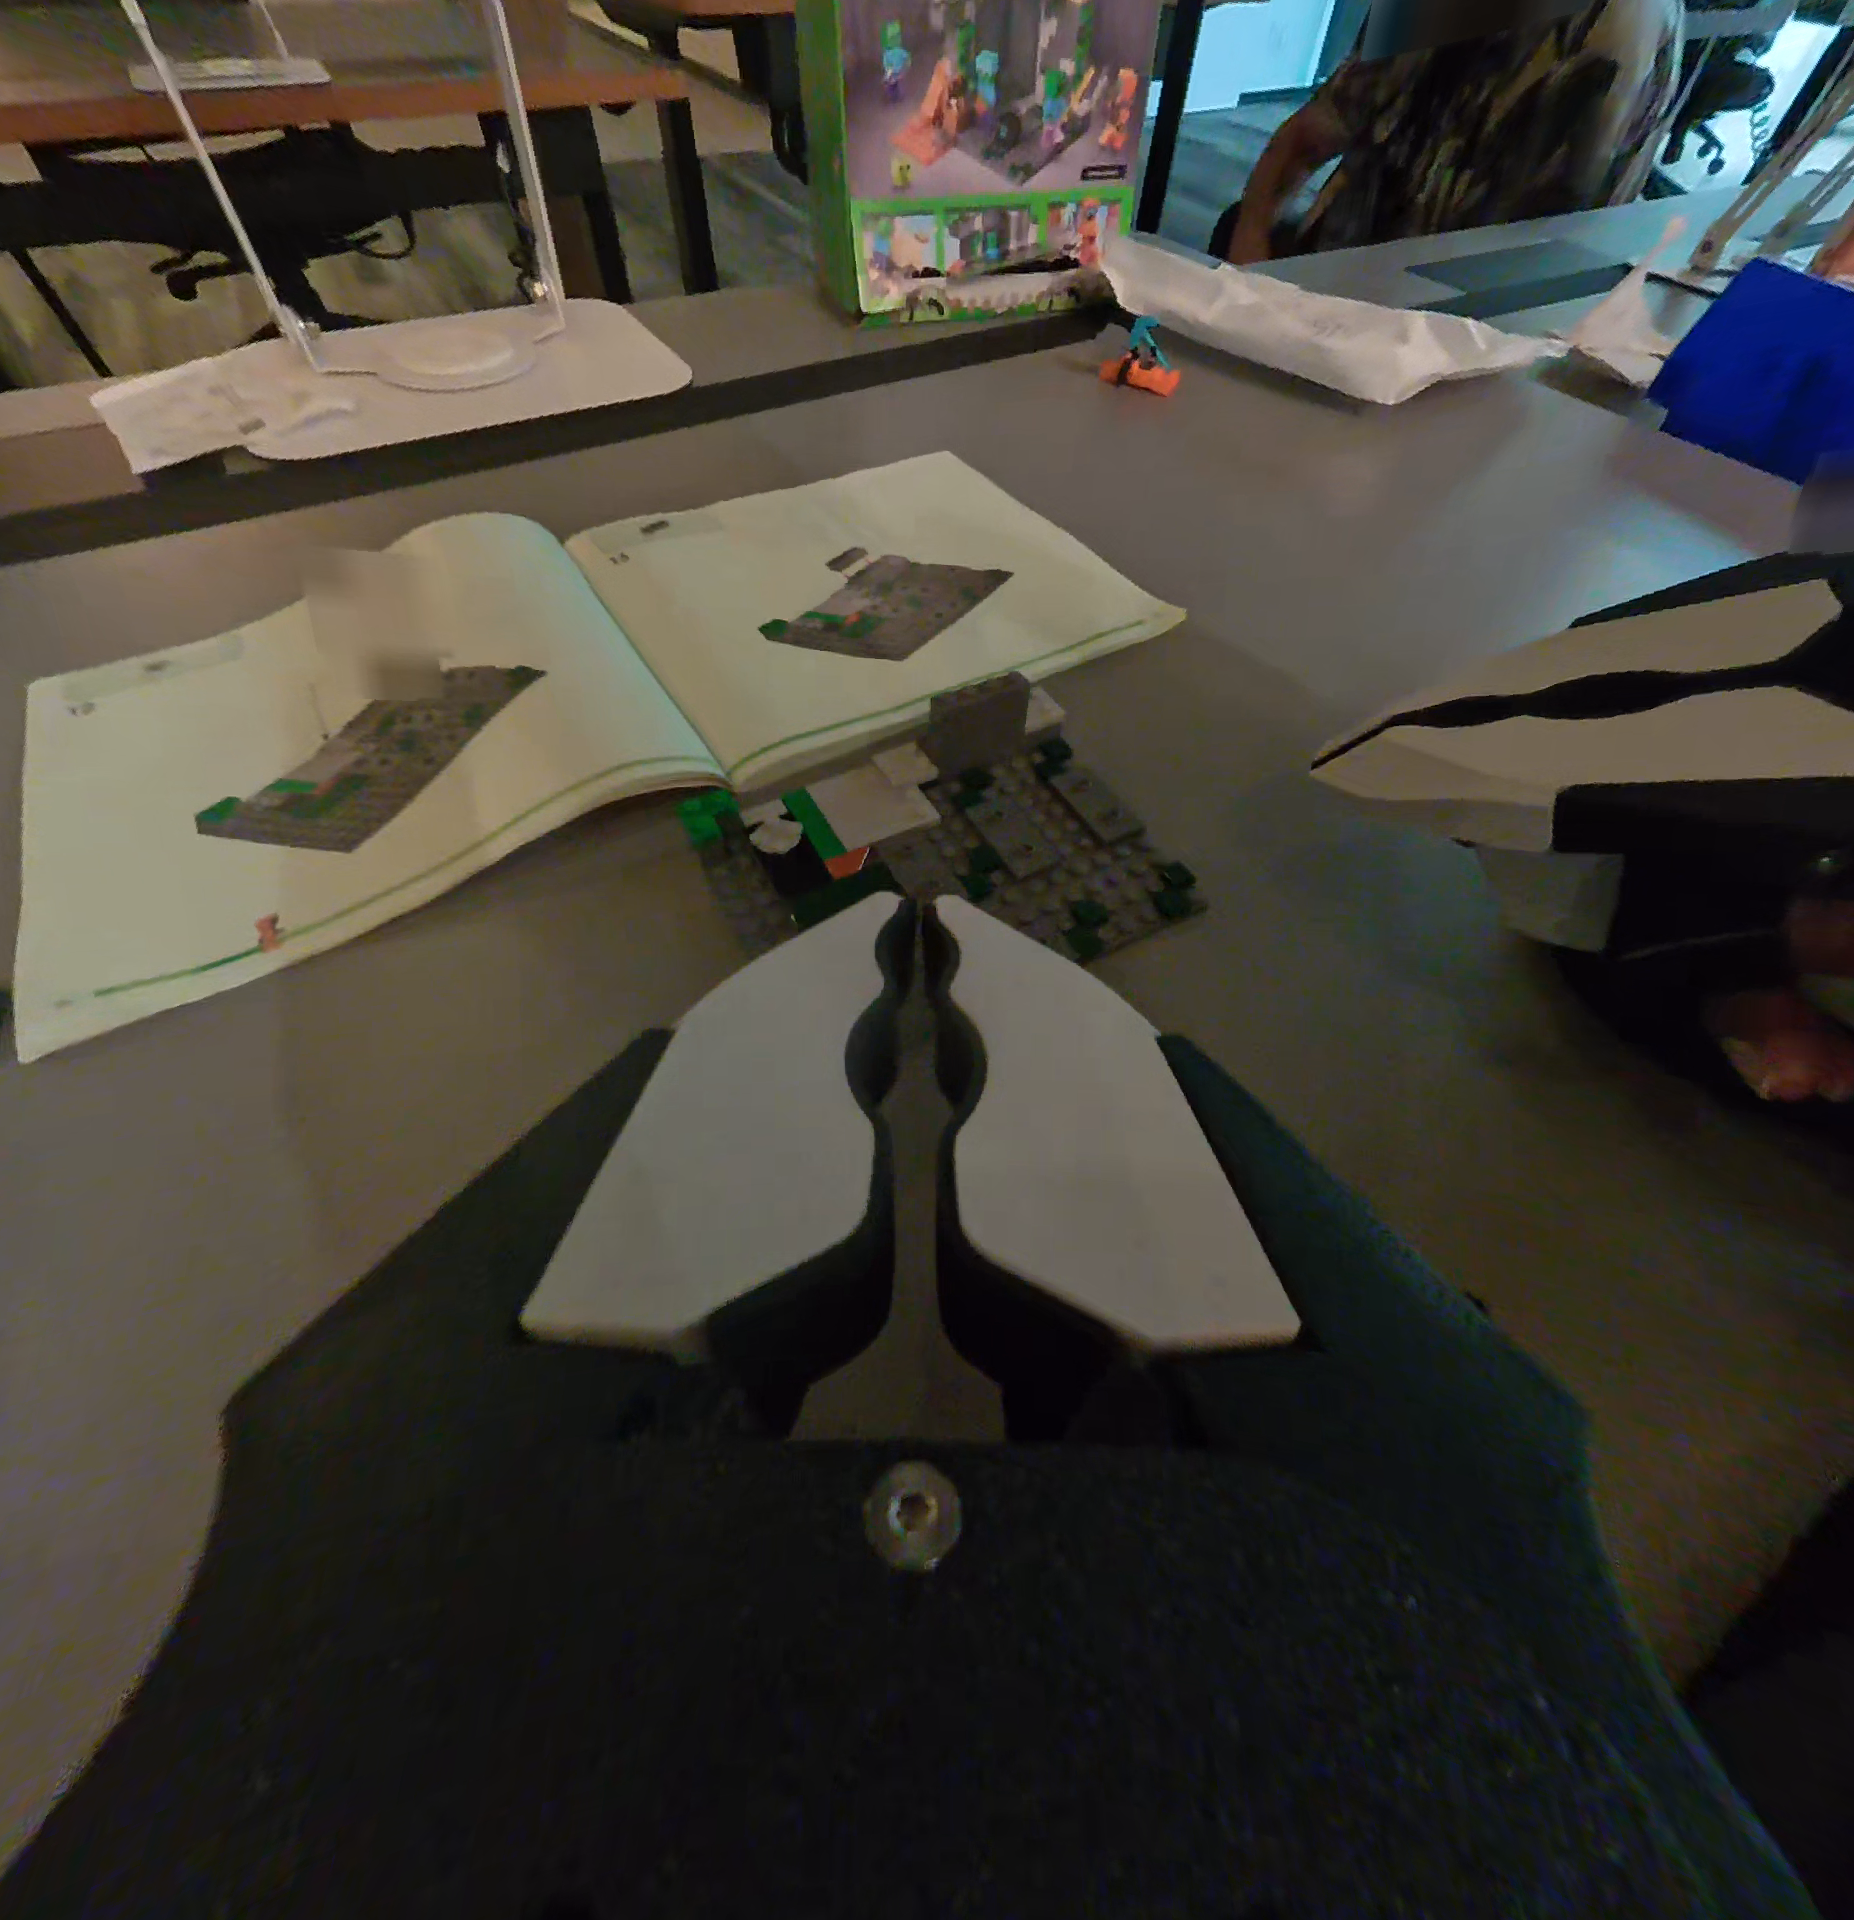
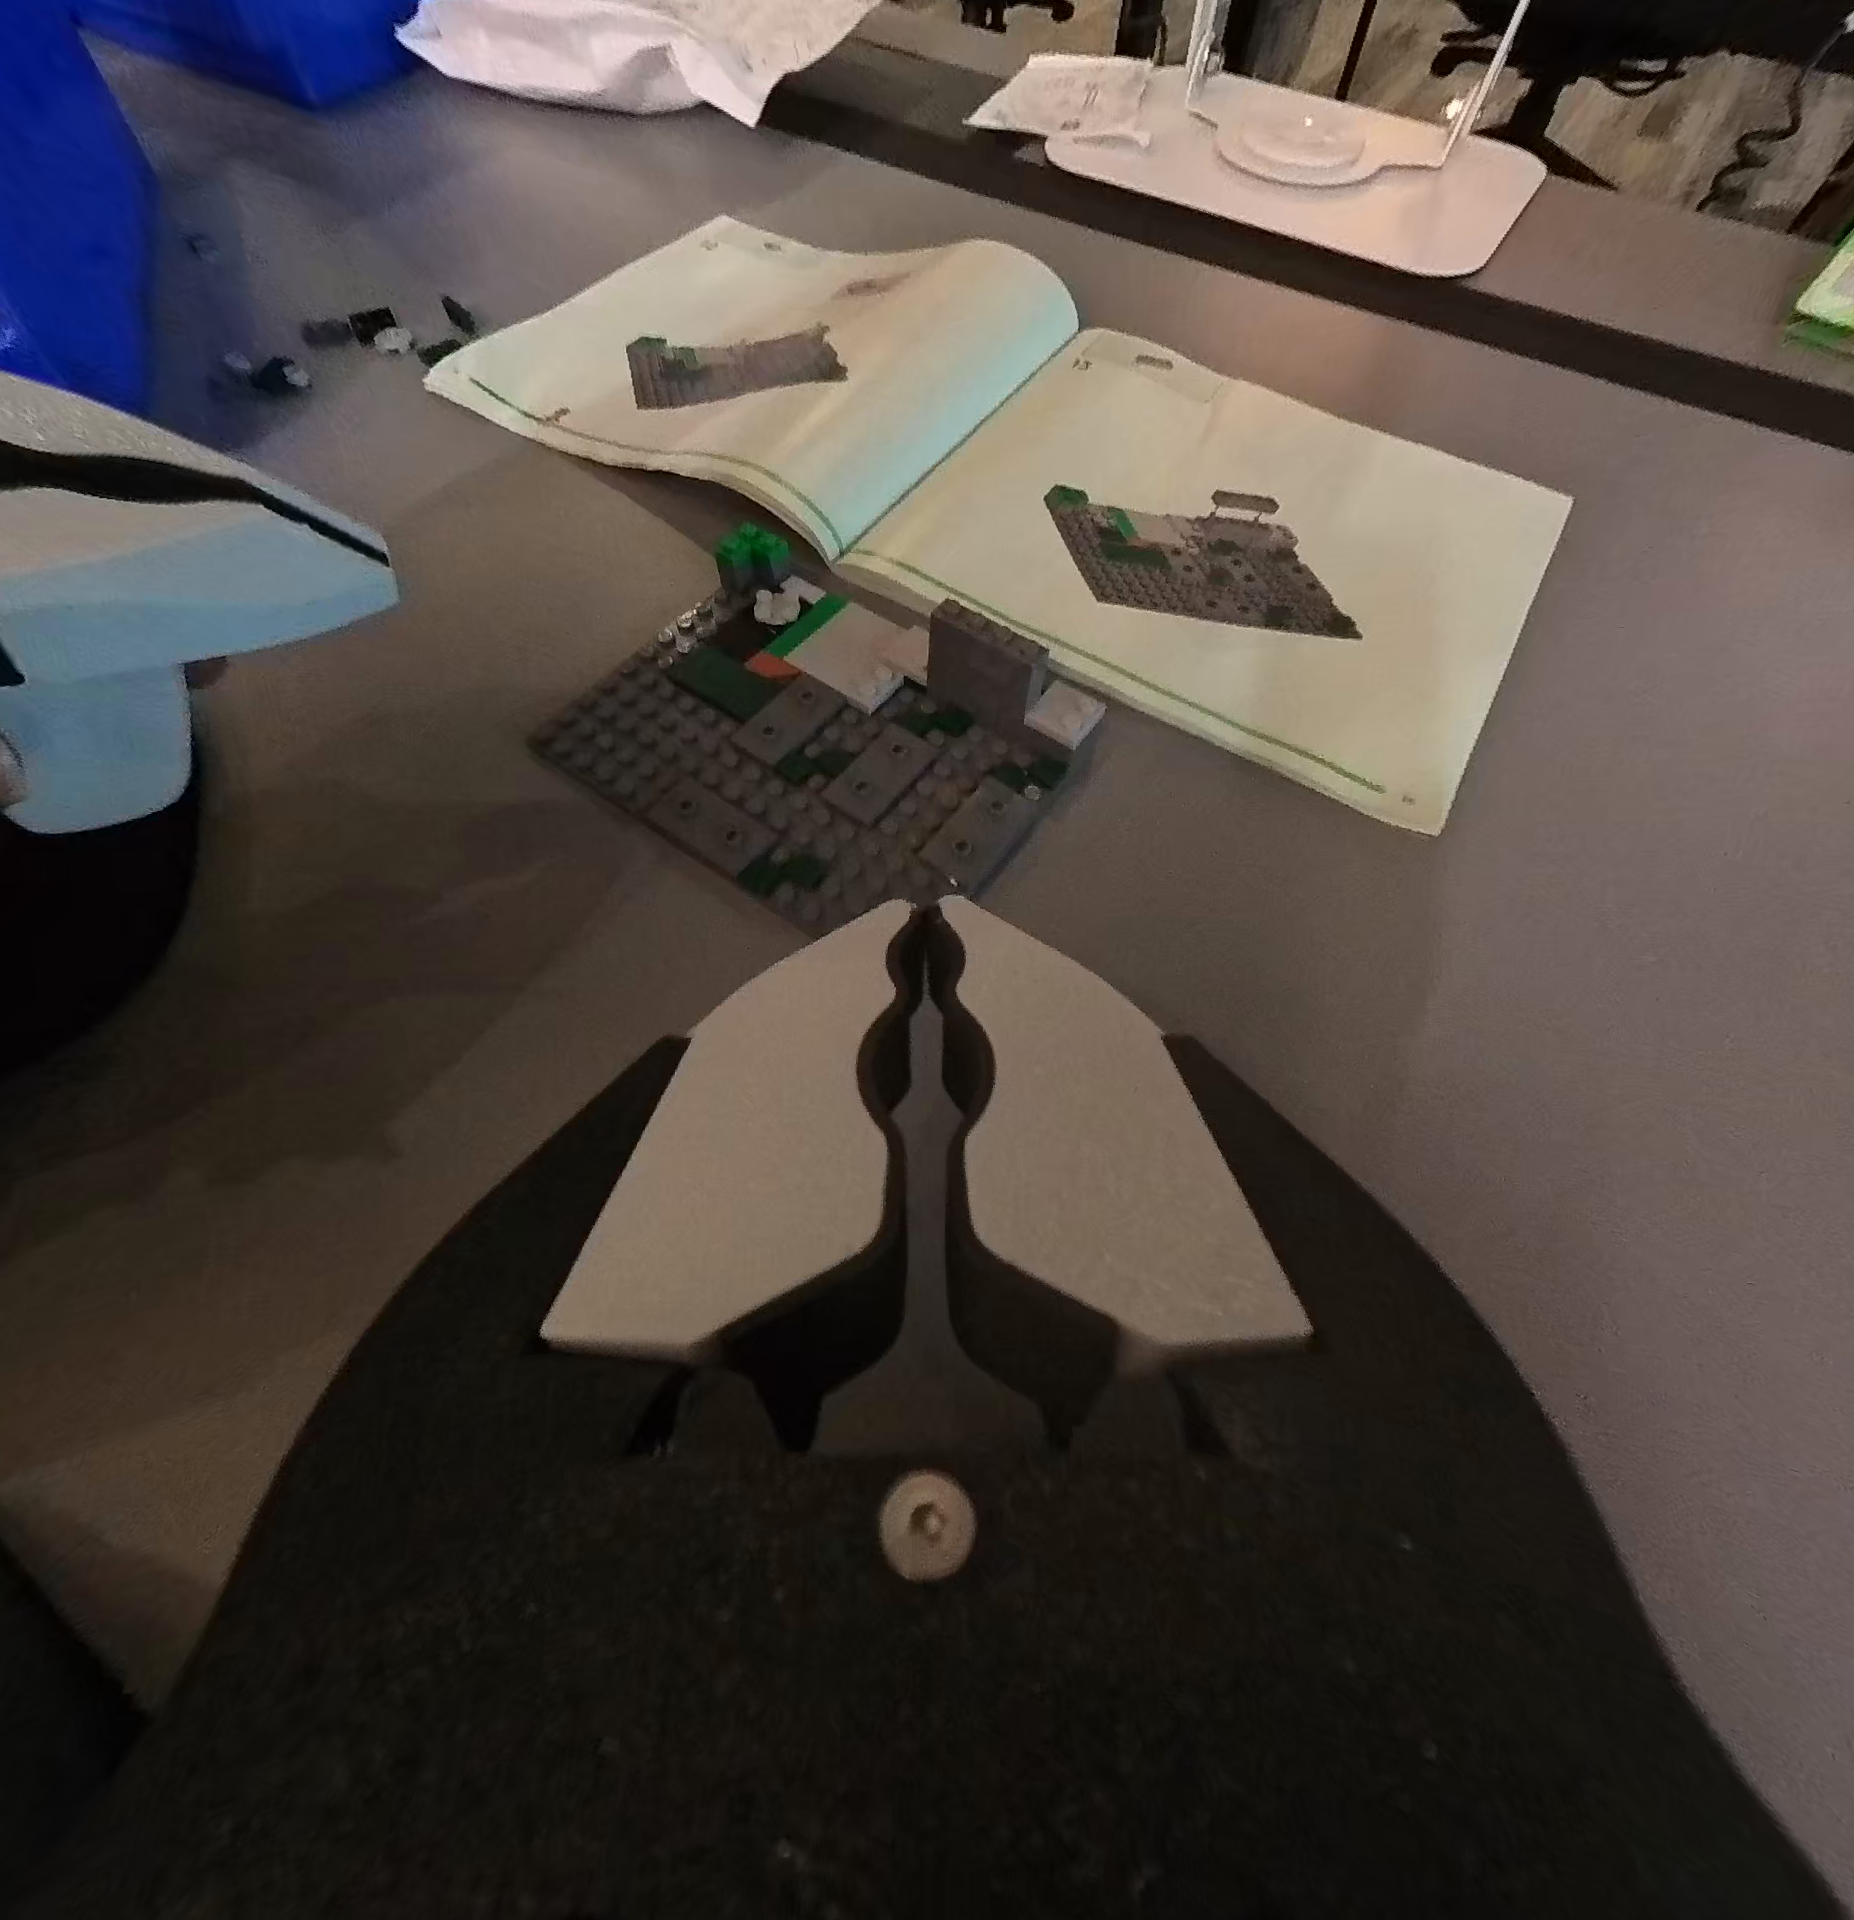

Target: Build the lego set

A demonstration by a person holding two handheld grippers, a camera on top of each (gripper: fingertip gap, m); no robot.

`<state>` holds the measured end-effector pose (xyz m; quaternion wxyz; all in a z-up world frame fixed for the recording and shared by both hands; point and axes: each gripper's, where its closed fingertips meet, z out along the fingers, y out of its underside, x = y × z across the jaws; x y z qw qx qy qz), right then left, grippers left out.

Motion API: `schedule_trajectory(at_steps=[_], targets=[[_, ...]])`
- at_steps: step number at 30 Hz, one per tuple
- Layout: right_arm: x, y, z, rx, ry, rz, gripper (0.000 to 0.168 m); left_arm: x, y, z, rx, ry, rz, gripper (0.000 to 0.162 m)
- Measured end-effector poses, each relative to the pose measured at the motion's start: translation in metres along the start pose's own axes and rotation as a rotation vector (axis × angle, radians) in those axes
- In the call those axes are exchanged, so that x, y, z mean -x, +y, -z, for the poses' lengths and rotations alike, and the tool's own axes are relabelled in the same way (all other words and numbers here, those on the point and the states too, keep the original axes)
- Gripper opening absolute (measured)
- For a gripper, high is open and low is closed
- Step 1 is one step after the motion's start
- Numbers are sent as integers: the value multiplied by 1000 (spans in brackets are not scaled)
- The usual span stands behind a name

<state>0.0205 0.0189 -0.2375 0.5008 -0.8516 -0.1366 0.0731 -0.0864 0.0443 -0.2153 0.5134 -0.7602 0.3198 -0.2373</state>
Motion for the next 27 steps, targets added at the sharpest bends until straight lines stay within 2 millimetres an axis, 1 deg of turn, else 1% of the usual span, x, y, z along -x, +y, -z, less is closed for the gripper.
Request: schedule_trajectory(at_steps=[5,8,13,19,27], targets=[[-1,1,0,-7,-1,-11,0,2,8,-5,41,12,26,0],[-1,0,1,-20,-1,-14,0,3,9,-6,44,22,50,0],[1,-4,5,-56,-2,1,0,-1,12,-9,71,58,45,0],[-2,-5,8,-65,13,-12,0,-6,9,-12,71,80,15,0],[1,-2,4,-44,6,3,0,-3,8,-11,51,70,29,0]])
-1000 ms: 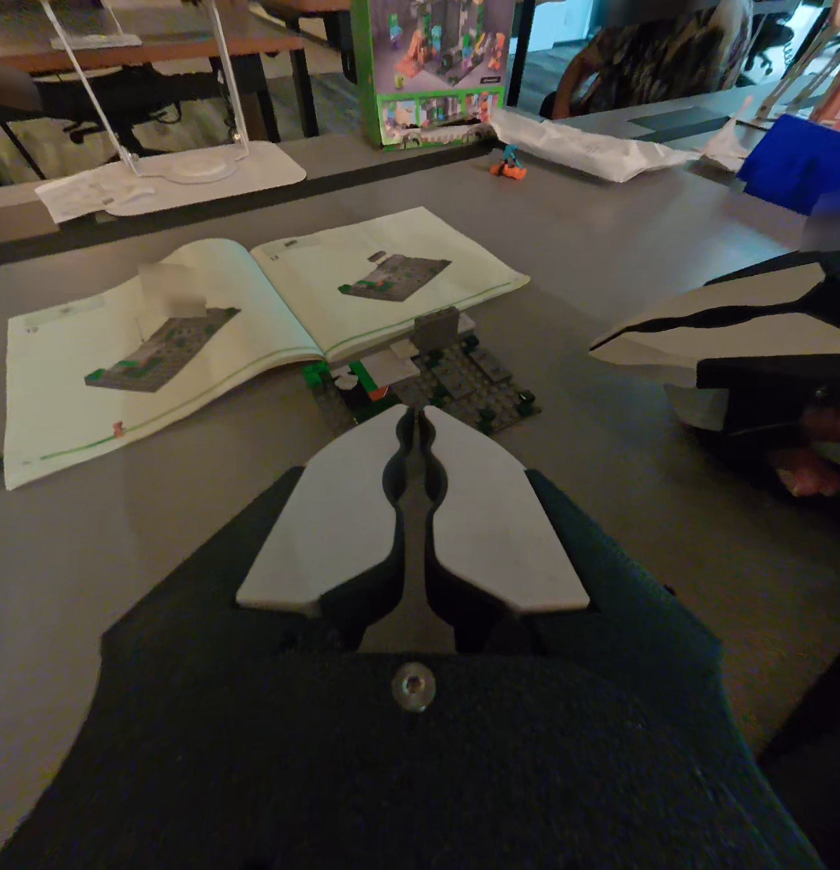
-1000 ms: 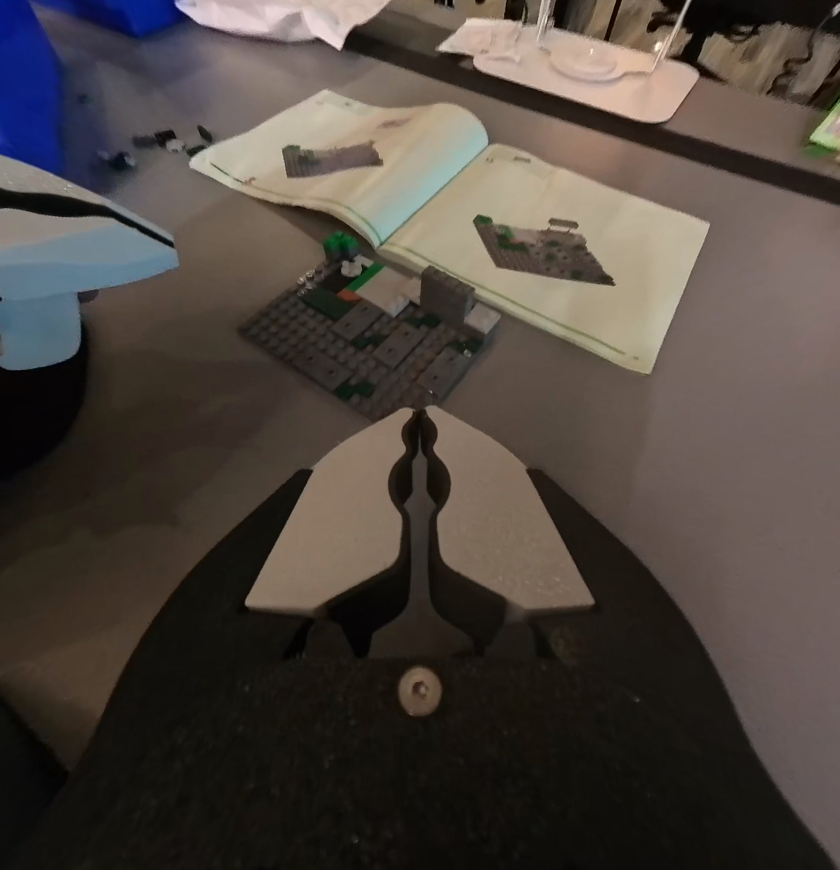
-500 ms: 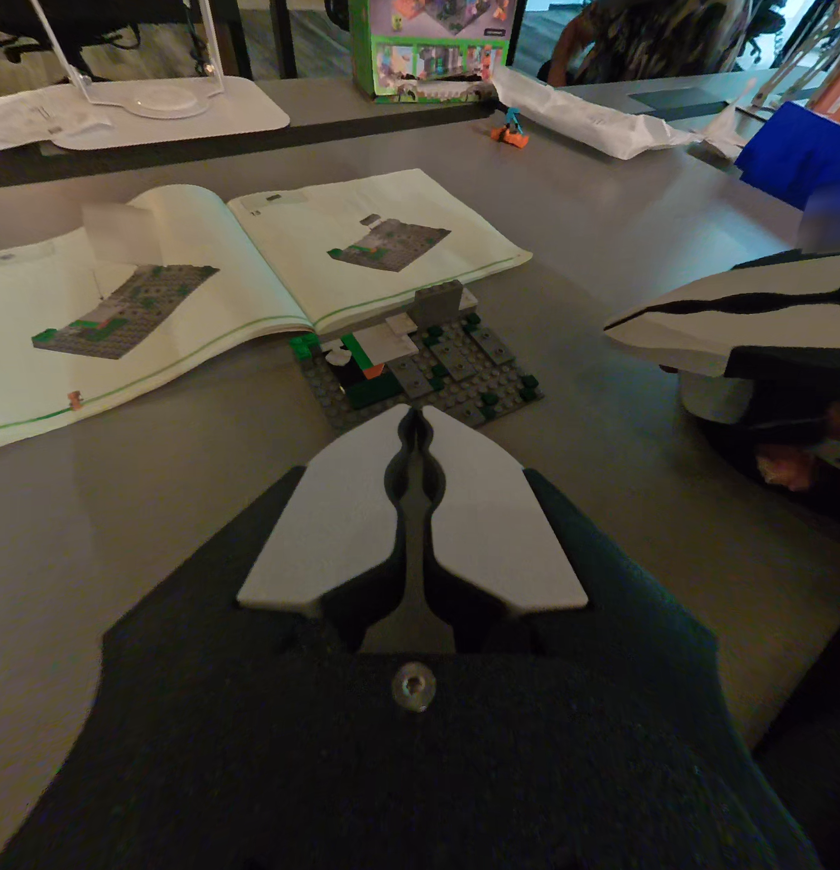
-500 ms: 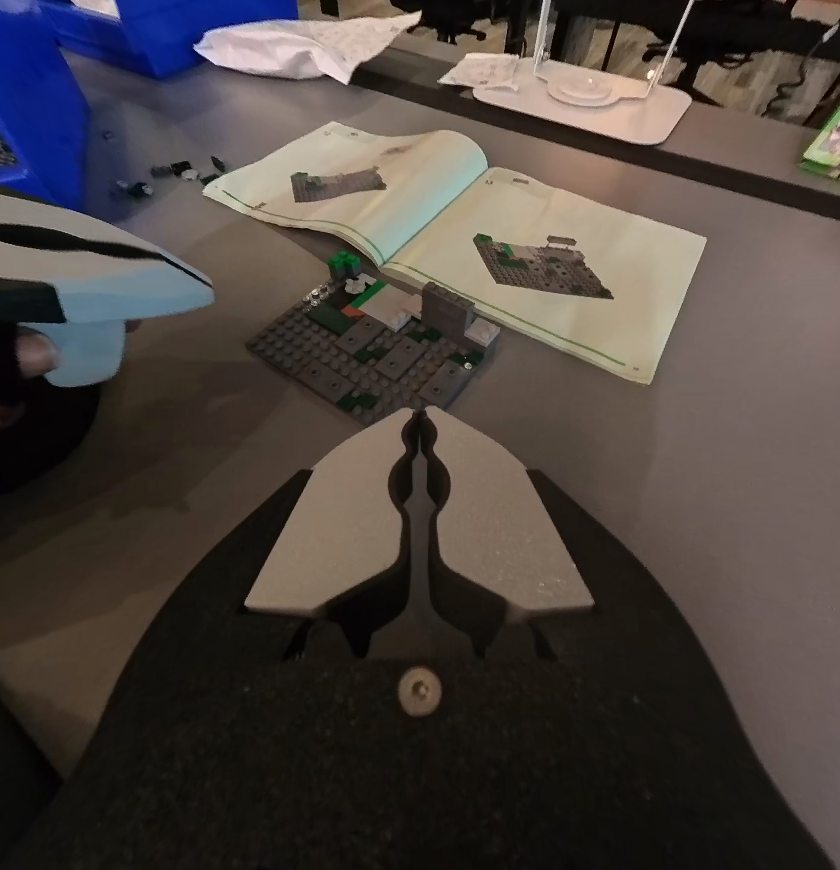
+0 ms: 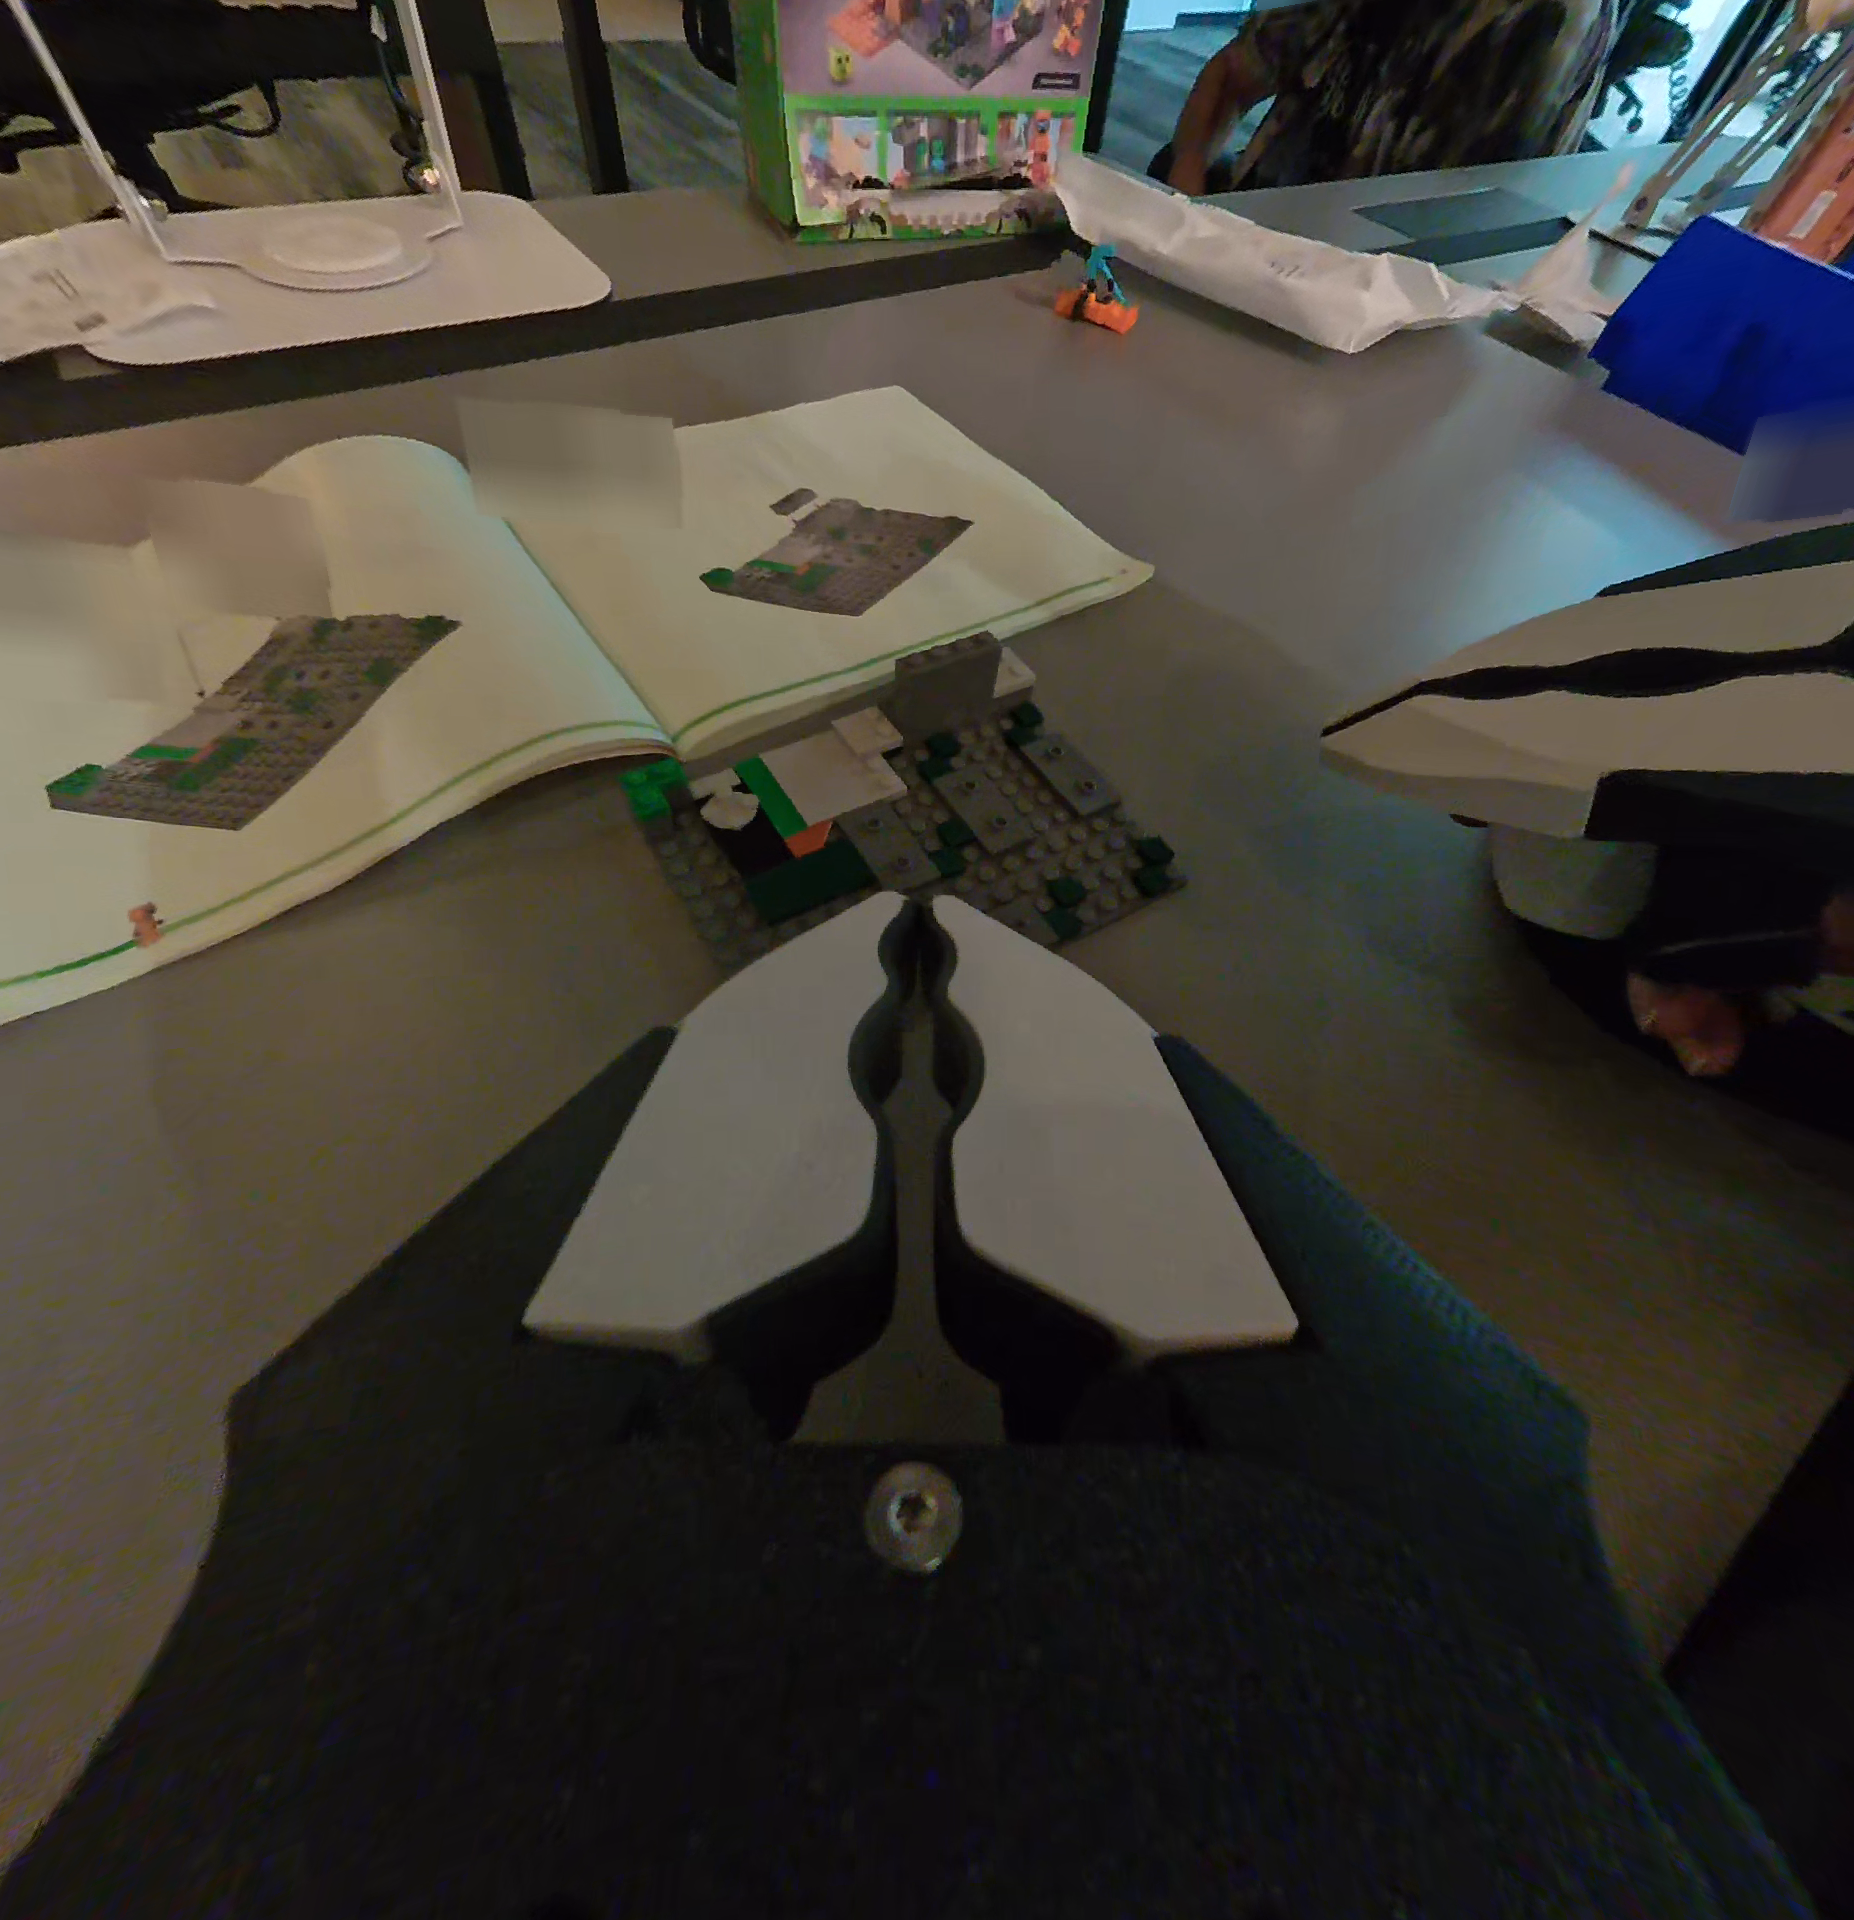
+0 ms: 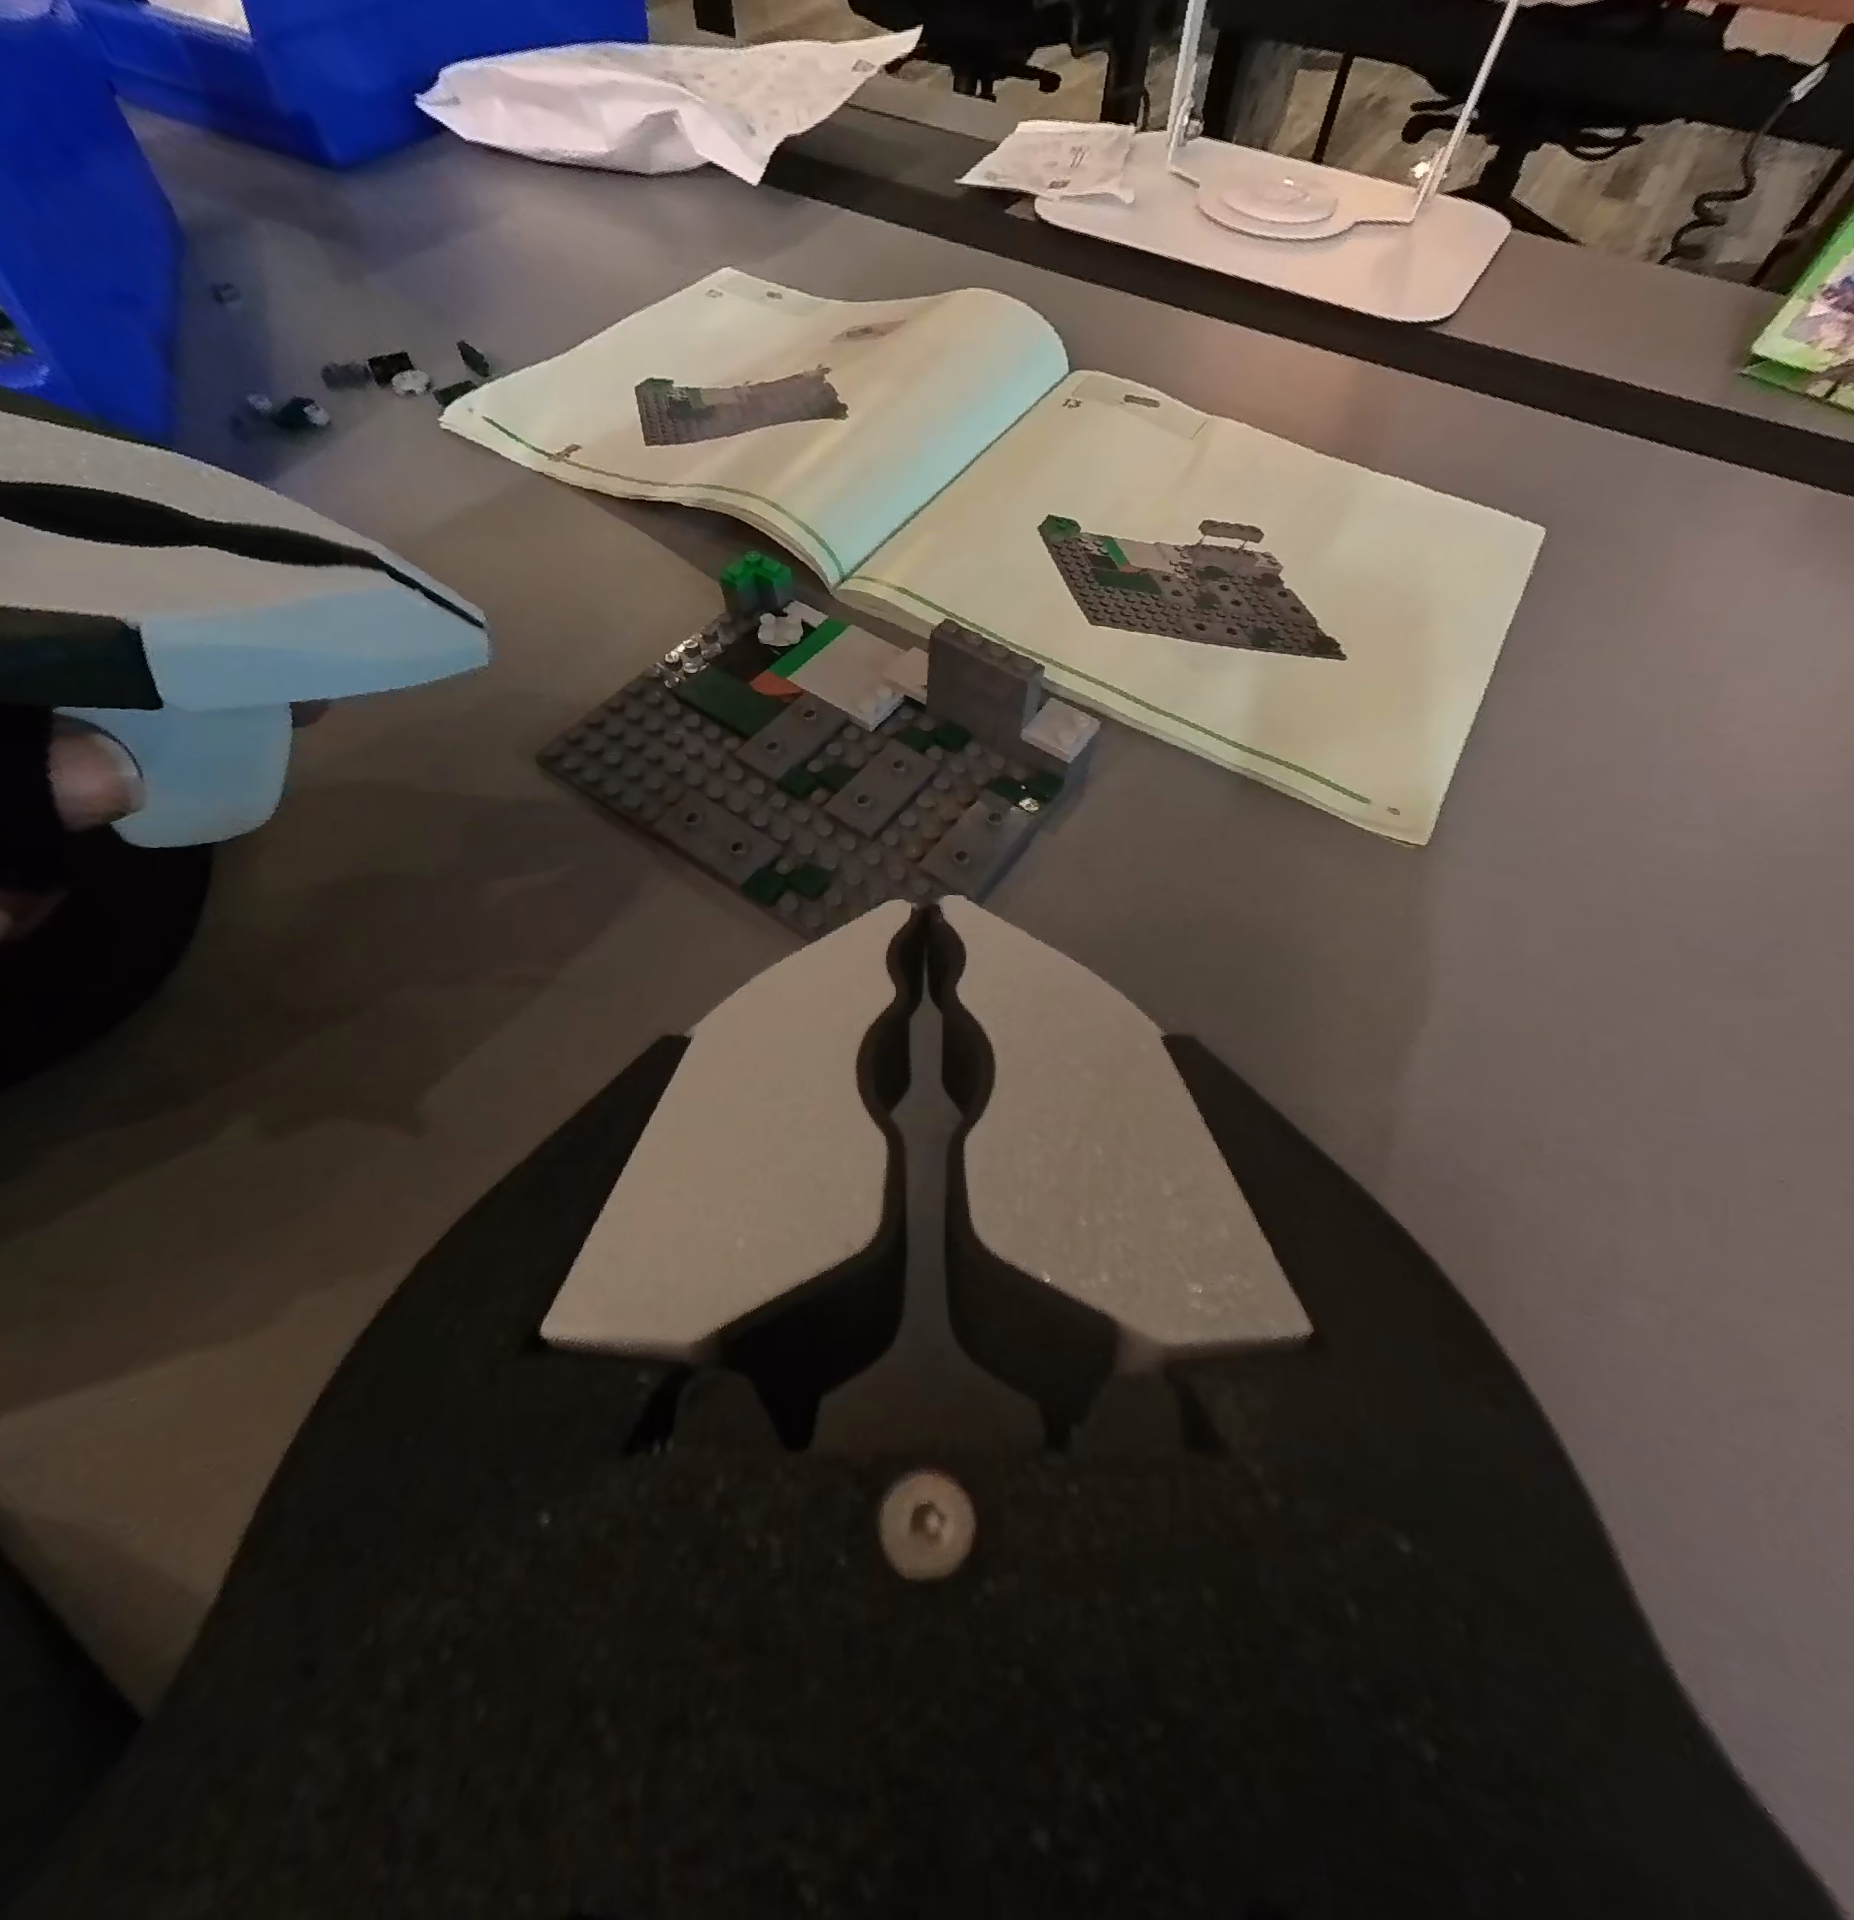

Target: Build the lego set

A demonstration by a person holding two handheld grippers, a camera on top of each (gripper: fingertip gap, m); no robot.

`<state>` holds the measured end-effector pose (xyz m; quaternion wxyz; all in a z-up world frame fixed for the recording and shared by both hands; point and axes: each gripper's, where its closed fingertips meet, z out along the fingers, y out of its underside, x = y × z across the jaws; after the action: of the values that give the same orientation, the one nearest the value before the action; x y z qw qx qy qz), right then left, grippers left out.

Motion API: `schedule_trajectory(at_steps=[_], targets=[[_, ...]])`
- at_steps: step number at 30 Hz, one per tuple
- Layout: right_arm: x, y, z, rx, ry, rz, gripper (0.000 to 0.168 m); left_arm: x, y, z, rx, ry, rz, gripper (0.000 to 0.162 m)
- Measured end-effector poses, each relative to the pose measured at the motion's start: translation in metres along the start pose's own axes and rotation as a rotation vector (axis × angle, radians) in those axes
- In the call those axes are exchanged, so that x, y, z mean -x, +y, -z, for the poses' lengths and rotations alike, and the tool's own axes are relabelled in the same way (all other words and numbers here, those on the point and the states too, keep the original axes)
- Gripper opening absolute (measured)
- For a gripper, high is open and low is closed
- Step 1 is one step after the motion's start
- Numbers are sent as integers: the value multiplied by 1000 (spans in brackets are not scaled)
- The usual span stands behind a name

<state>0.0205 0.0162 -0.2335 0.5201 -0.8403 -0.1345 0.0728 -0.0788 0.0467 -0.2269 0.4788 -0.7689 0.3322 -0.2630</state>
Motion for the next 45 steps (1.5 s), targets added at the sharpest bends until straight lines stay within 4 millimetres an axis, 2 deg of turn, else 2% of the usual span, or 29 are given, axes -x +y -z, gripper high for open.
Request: schedule_trajectory(at_steps=[21,28,32,39,42,45], targets=[[14,-4,2,-30,-78,52,0,-1,0,-3,26,-47,-76,0],[27,-15,8,-81,-137,47,0,-2,-8,-7,14,-72,-108,0],[49,-40,26,-168,-217,95,0,-3,-16,-16,16,-82,-141,0],[117,-95,85,-370,-392,263,0,5,-19,-35,73,-191,-260,0],[149,-102,92,-360,-459,339,0,10,-19,-38,89,-234,-296,0],[166,-102,86,-335,-461,407,0,16,-19,-37,100,-285,-335,0]])
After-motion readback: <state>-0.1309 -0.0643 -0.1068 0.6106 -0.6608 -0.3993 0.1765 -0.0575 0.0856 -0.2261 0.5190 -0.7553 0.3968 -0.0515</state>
